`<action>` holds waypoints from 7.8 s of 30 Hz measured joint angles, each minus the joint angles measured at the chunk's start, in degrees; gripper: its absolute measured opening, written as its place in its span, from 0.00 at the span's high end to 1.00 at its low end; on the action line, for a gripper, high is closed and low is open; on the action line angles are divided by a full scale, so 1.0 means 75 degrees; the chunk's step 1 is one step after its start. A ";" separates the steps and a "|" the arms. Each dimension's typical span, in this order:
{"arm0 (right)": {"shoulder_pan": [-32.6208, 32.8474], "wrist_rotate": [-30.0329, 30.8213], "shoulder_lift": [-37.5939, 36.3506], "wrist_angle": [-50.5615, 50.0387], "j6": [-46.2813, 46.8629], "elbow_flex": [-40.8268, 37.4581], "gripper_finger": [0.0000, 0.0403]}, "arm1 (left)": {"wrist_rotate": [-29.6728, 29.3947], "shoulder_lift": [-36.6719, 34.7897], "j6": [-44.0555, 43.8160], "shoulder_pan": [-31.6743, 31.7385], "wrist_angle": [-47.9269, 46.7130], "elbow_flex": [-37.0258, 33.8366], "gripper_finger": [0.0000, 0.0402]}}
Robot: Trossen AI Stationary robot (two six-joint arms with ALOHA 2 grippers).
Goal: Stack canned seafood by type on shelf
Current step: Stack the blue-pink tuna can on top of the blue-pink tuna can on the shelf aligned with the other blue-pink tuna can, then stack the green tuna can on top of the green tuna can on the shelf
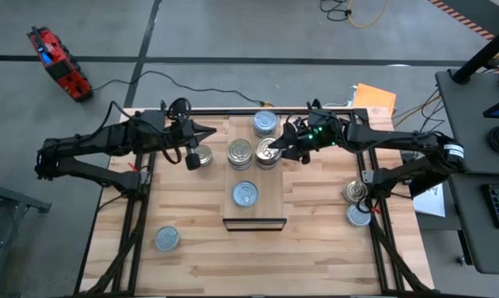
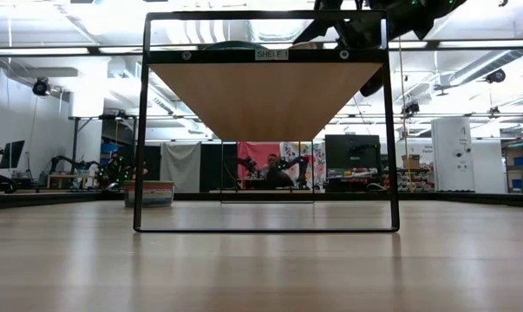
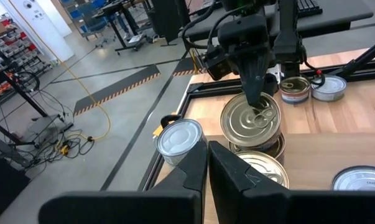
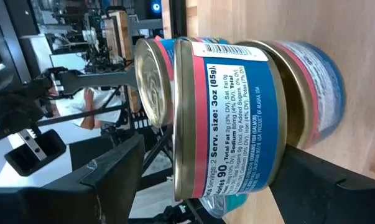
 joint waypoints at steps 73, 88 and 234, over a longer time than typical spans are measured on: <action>-0.0220 0.0668 0.0277 -0.1145 -0.1421 0.0593 0.25 | -0.0030 0.0009 0.0023 0.0149 0.0340 -0.0001 1.00; -0.0228 0.0702 0.0312 -0.1061 -0.1572 0.0602 0.24 | -0.0038 0.0037 -0.0003 0.0181 0.0406 0.0000 1.00; 0.7903 0.4393 -0.0164 -0.7818 0.0870 0.0268 0.97 | 0.0024 0.3774 -0.8731 -0.4572 -0.4298 0.2617 1.00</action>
